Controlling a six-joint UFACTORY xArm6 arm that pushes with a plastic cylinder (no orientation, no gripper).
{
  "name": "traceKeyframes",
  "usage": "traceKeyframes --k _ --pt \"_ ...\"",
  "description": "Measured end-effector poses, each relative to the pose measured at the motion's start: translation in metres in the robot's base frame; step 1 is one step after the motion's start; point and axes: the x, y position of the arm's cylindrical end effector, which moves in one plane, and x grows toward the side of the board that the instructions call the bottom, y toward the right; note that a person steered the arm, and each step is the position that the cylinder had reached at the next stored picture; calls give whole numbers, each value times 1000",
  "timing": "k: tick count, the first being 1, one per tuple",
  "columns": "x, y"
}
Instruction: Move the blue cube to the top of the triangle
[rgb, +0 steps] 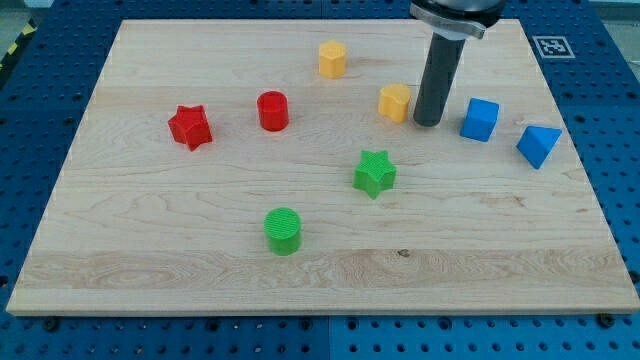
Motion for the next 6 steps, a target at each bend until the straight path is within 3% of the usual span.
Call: traceKeyframes --k 1,6 --pt "16 16" --pt "9 64"
